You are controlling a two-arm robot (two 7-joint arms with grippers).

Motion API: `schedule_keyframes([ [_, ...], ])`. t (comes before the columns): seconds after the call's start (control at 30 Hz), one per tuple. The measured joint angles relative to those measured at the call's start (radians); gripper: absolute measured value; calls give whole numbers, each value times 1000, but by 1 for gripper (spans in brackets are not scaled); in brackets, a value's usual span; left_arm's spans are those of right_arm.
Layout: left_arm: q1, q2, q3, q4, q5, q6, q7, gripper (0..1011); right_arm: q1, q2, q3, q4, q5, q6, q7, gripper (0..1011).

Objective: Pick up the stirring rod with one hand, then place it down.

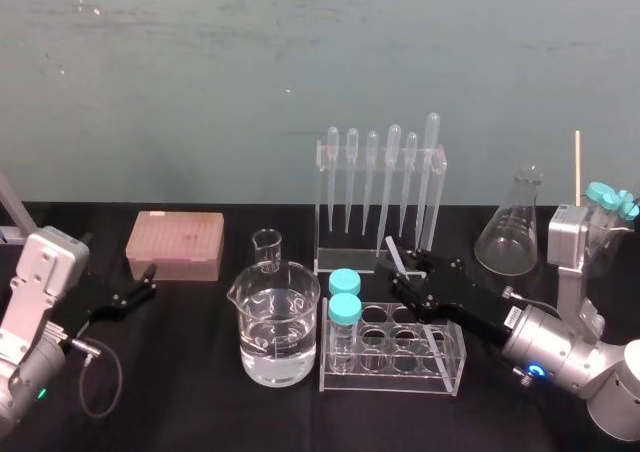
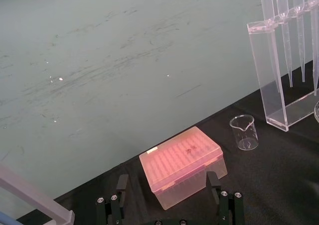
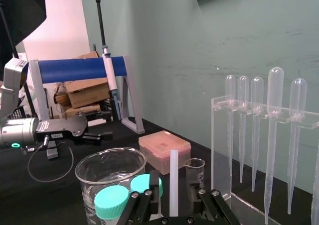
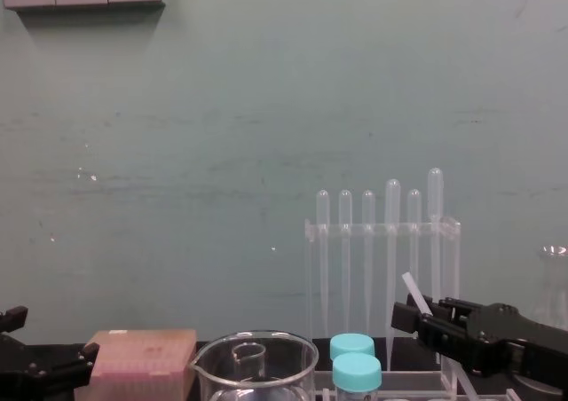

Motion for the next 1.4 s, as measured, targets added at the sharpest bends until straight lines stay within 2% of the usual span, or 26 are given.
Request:
schedule_keyframes([
  [0.13,0,0,0,0,0,0,0,1000,0,0,0,0,1,0,0,426],
  [0.27,0,0,0,0,0,0,0,1000,0,0,1,-1,1,0,0,594],
  [0.47,0,0,0,0,0,0,0,1000,0,0,1,-1,1,0,0,752],
  [0.57,0,0,0,0,0,0,0,1000,-2,1,1,-4,1,-6,0,873],
  [0.6,0,0,0,0,0,0,0,1000,-2,1,1,-4,1,-6,0,873],
  [0.7,0,0,0,0,0,0,0,1000,-13,1,9,-32,-2,-55,1,976],
  [0.8,0,0,0,0,0,0,0,1000,-30,-1,24,-71,-19,-122,-17,1003],
  [0.83,0,0,0,0,0,0,0,1000,-40,-3,34,-94,-40,-167,-43,1000],
  [0.93,0,0,0,0,0,0,0,1000,-59,-15,65,-132,-95,-257,-114,1000],
  [1.03,0,0,0,0,0,0,0,1000,-77,-28,108,-163,-149,-298,-212,1000],
  [1.1,0,0,0,0,0,0,0,1000,-88,-33,139,-177,-183,-290,-282,1000],
  [1.2,0,0,0,0,0,0,0,1000,-101,-34,164,-184,-195,-255,-335,1000],
  [1.23,0,0,0,0,0,0,0,1000,-112,-33,180,-189,-201,-220,-369,1000],
  [1.33,0,0,0,0,0,0,0,1000,-131,-27,202,-198,-208,-170,-412,1000],
  [1.4,0,0,0,0,0,0,0,1000,-153,-22,222,-207,-210,-104,-455,1000],
])
